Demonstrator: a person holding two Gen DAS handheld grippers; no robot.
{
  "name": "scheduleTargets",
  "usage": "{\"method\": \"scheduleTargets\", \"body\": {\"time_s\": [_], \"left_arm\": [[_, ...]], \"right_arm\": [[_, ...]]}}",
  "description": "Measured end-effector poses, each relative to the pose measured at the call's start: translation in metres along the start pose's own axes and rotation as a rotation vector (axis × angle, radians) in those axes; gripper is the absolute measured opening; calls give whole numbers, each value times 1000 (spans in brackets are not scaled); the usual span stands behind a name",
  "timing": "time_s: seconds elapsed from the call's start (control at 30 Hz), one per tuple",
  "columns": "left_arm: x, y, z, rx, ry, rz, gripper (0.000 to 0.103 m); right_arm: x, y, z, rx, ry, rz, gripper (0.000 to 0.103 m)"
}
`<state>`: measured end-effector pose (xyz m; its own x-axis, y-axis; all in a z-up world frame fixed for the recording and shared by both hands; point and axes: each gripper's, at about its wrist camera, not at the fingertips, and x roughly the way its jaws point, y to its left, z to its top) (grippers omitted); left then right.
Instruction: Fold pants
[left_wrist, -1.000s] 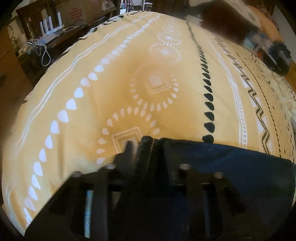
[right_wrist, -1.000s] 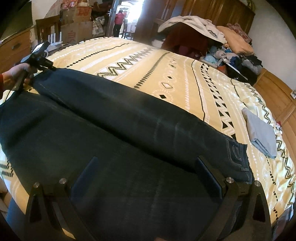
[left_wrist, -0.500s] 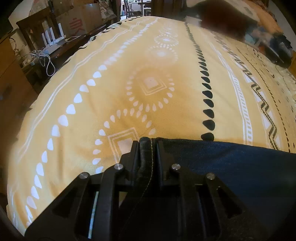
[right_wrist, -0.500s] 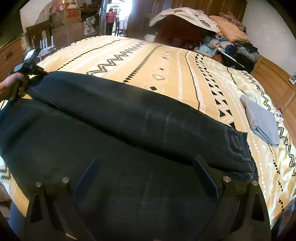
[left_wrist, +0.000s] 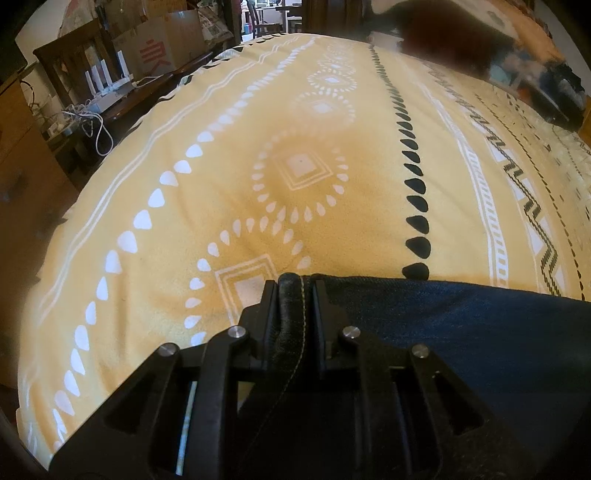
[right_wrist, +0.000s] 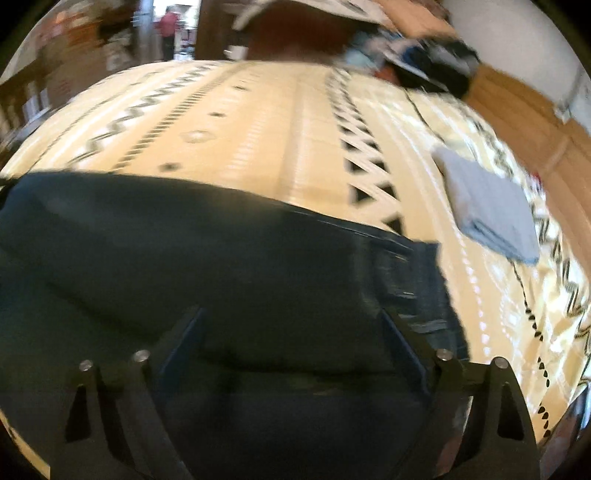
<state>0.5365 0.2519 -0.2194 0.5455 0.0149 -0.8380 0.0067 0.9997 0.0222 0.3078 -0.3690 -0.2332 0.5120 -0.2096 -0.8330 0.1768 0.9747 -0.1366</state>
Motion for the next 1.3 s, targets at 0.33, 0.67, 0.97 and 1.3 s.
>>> {"method": "scheduleTargets", "body": {"time_s": [0.33,0.67,0.97,1.3], "left_arm": [[1,-3,1,18,7,17,18],[5,-5,4,14,20,32,19],[-9,-13,6,-21,-27,90,15],[-131,16,-8,-201,-309,-64,9]], "right_arm": [[73,-132,34,68,81,20,90],[137,-181,60,98,155,56,92],[131,-173,67,84,124,239,10],[-36,-193,24,97,-125,356,7]]}}
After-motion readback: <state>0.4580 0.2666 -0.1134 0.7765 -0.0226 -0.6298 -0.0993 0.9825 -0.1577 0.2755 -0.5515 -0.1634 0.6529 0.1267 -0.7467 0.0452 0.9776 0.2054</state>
